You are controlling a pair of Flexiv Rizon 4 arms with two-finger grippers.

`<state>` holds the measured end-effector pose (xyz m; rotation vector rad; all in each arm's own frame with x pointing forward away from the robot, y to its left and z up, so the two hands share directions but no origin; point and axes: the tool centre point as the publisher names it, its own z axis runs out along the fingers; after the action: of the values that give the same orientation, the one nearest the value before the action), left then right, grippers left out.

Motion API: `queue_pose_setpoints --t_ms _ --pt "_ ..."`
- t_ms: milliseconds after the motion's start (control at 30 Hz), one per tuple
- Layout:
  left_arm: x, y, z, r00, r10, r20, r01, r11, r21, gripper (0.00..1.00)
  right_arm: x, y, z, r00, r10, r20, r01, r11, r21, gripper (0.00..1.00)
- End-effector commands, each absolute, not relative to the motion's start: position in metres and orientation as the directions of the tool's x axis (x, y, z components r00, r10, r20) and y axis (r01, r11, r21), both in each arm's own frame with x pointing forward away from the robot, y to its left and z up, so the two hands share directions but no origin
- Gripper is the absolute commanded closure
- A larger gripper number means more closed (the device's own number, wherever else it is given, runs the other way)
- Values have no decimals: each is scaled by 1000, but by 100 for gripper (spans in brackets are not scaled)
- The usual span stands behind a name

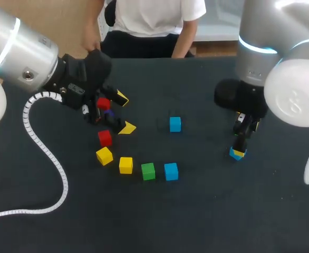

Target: Place the blue cubes, place green cubes on the blue cubes, place the yellow cubes on the green cubes, then place the red cubes on the yellow cubes, and place purple cube on the red cubes.

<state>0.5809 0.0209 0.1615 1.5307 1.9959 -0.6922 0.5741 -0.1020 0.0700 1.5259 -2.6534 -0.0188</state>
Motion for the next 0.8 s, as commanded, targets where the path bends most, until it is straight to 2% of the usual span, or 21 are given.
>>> queue_pose_setpoints --t_ms 33,267,500,800 --pt "582 20 162 -222 704 -674 970 227 -82 0 573 -103 70 -501 -863 60 -862 504 48 0" --pt "582 20 162 -222 704 -674 970 227 -82 0 572 -102 69 -508 -860 55 -858 511 55 0" --pt "582 20 162 -222 704 -674 970 227 -82 0 564 -121 55 -615 -782 97 -777 623 94 0" --pt "582 20 162 -222 704 -674 970 227 -82 0 556 -124 46 -630 -770 98 -763 638 108 0"
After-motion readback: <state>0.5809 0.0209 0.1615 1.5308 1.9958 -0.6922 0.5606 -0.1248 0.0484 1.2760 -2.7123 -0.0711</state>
